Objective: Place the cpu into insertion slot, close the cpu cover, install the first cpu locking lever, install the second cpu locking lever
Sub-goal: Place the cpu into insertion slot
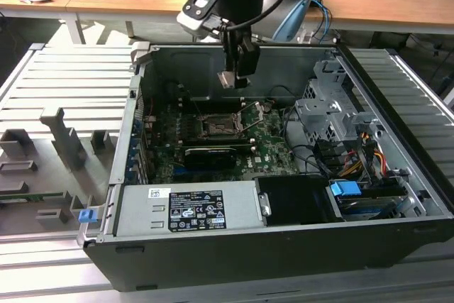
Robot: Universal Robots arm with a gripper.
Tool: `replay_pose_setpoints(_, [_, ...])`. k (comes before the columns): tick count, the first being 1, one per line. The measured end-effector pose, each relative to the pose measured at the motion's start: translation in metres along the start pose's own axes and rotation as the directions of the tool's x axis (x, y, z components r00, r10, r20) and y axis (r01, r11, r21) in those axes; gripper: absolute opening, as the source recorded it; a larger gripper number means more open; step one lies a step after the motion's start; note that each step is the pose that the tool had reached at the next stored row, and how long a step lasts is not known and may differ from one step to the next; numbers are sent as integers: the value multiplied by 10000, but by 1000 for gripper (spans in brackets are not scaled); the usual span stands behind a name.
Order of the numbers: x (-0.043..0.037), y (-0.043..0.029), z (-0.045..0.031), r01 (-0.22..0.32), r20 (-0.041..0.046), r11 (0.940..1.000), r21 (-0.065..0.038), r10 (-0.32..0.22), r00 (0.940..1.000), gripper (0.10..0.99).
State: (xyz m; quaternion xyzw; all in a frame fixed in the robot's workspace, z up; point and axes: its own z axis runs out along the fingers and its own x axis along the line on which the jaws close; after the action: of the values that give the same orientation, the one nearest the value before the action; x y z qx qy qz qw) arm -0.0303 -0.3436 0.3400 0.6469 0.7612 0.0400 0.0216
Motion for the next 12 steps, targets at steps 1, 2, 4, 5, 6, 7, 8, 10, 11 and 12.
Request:
replay_pose_setpoints(1, [0, -1, 9, -163, 14, 9999, -4, 163, 9999, 525])
replay_pose_setpoints(2, [0, -2, 19, -367, 32, 9993, -8, 367, 9993, 525])
replay_pose_setpoints(4, [-1, -4, 49, -964, 85, 9953, -23, 964, 9953, 525])
replay_pose_setpoints(5, [-1, -6, 64, -1245, 109, 9922, -31, 1245, 9922, 525])
replay_pose_setpoints(6, [-2, -7, 77, -1463, 128, 9892, -37, 1464, 9891, 525])
replay_pose_setpoints(7, [-1, -8, 94, -1586, 138, 9873, -42, 1587, 9872, 525])
replay_pose_setpoints(8, [-1, -10, 110, -1599, 139, 9871, -42, 1600, 9870, 525])
replay_pose_setpoints(10, [0, -37, 175, -1430, 125, 9897, -37, 1431, 9896, 525])
replay_pose_setpoints(11, [0, -39, 195, -1274, 112, 9918, -32, 1274, 9918, 525])
replay_pose_setpoints(12, [0, -41, 212, -1131, 99, 9936, -28, 1131, 9935, 525])
